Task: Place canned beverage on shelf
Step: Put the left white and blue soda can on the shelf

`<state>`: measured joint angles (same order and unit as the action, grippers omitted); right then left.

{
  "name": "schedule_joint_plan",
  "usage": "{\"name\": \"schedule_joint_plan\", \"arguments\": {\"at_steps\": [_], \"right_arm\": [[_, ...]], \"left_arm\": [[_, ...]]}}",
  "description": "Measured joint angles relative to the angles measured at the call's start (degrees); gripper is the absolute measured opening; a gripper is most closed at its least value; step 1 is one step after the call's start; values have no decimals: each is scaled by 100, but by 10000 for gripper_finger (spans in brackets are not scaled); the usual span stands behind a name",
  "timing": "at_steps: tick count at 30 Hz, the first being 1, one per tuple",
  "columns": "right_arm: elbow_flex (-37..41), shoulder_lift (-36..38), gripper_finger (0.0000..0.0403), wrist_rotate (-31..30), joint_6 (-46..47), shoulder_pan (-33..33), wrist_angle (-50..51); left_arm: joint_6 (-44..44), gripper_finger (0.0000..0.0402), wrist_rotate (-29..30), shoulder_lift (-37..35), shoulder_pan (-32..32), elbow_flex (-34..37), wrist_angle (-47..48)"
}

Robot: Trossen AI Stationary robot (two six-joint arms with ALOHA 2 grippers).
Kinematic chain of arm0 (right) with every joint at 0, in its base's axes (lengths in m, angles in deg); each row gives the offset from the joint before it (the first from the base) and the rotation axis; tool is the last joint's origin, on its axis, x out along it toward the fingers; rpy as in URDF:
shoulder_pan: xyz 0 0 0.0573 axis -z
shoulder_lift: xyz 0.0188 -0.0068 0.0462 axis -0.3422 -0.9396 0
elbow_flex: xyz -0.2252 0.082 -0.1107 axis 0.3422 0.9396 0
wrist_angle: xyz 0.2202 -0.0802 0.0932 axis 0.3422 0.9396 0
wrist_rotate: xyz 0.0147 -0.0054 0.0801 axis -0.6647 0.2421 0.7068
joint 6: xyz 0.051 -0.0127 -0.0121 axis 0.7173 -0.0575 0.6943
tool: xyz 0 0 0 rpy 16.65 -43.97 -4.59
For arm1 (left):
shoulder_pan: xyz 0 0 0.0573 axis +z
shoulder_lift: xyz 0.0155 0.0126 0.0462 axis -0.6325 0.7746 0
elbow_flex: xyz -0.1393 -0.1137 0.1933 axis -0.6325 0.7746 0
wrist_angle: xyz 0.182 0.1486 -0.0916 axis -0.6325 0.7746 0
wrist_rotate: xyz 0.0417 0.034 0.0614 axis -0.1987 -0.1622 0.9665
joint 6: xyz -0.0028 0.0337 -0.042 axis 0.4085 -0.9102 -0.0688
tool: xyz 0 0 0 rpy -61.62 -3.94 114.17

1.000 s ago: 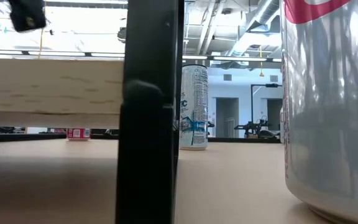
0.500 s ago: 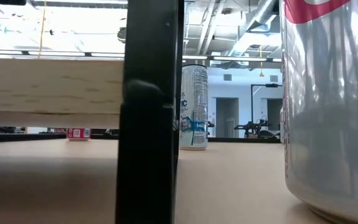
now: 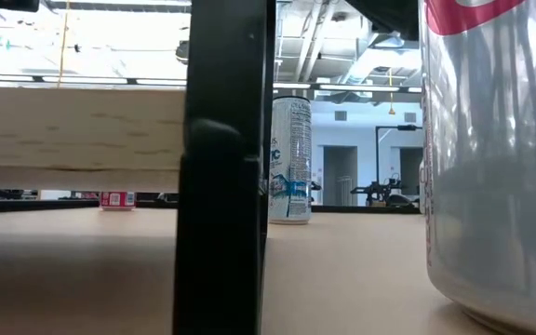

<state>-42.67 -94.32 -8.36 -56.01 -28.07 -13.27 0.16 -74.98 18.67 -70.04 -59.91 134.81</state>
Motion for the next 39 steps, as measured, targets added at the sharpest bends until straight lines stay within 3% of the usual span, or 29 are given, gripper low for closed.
{"name": "schedule_joint_plan", "arguments": {"at_steps": [8,15,25,39], "right_arm": [[4,65,31,0,75,-8,218],[4,65,31,2,152,-15,323],[2,65,31,2,214,-15,410],[2,65,31,4,210,-15,453]], "left_arm": [[264,230,184,-2,2,0,449],[170,293,184,-4,2,1,516],[285,306,-74,-112,-310,768,459],[904,306,195,-503,-1050,828,195]]}}
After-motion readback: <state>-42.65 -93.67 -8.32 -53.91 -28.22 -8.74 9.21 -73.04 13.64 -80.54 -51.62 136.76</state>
